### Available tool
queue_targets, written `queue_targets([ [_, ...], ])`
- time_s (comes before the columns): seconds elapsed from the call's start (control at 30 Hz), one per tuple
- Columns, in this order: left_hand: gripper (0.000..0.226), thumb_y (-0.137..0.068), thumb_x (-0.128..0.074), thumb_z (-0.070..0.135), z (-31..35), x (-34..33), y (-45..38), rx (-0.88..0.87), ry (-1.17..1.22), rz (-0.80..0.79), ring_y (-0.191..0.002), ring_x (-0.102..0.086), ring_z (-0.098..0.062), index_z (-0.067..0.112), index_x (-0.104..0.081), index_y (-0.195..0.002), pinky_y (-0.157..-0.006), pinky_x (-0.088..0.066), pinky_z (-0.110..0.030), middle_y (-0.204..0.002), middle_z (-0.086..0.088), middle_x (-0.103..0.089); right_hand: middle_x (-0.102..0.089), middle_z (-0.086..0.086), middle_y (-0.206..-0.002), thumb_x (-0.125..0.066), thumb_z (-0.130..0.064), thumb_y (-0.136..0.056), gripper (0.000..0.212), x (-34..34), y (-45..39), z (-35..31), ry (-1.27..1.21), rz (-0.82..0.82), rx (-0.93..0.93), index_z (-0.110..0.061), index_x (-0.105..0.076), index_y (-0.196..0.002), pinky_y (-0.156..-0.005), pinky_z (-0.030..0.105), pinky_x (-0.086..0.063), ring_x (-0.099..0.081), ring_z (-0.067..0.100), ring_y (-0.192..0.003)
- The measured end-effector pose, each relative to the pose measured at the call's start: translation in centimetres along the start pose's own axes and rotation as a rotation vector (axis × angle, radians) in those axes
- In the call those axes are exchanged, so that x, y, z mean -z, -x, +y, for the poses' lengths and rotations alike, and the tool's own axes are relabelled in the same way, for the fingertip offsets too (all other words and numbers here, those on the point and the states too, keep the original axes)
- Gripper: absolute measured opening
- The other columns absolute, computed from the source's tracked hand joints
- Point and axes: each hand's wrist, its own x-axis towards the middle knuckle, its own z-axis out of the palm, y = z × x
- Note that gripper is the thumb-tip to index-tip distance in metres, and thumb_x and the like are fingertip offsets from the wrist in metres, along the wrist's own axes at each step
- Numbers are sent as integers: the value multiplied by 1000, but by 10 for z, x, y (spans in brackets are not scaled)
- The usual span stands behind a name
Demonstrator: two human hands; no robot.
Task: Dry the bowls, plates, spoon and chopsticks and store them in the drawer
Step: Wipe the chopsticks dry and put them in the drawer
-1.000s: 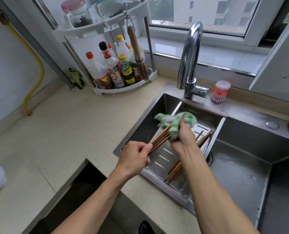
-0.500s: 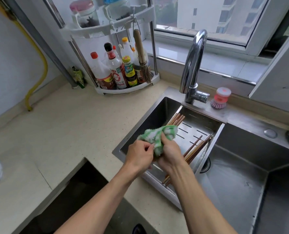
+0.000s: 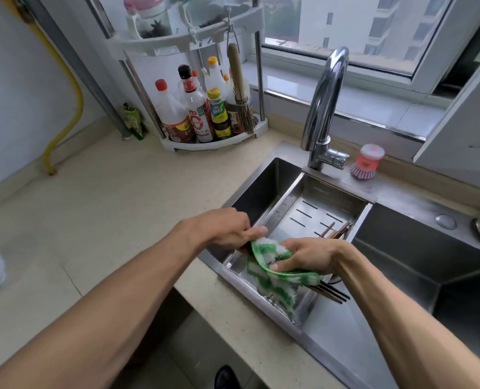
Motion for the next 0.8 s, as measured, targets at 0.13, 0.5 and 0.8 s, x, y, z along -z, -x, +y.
queue_targets([
  [0.13, 84, -90, -35, 72, -8, -14, 7, -45, 312, -163, -52, -43, -17, -4, -69, -87, -51, -39, -28, -61, -2, -52, -70, 4, -87, -64, -29, -87, 20, 8, 0, 5, 57, 0, -33, -10, -63, -94, -68, 28, -54, -66, 16, -74],
  [0.5, 34, -102, -47, 47, -68, -25, 38, 92, 181, 106, -62, -46, -11, 30, -58, -74, -60, -36, -29, -70, 4, -54, -68, -4, -92, -76, -33, -86, 17, 47, -6, 4, 748, 562, -121, -26, -60, -86, -68, 26, -47, -62, 14, -81],
  [0.8, 44, -105, -43, 40, -57, -38, 34, 348, 667, 518, -56, -45, -13, 14, -61, -75, -55, -35, -30, -63, 3, -51, -69, 18, -122, -55, -51, -88, 65, 1, -24, 8, -618, 479, 264, 0, -58, -127, -105, 55, -46, -66, 34, -114],
])
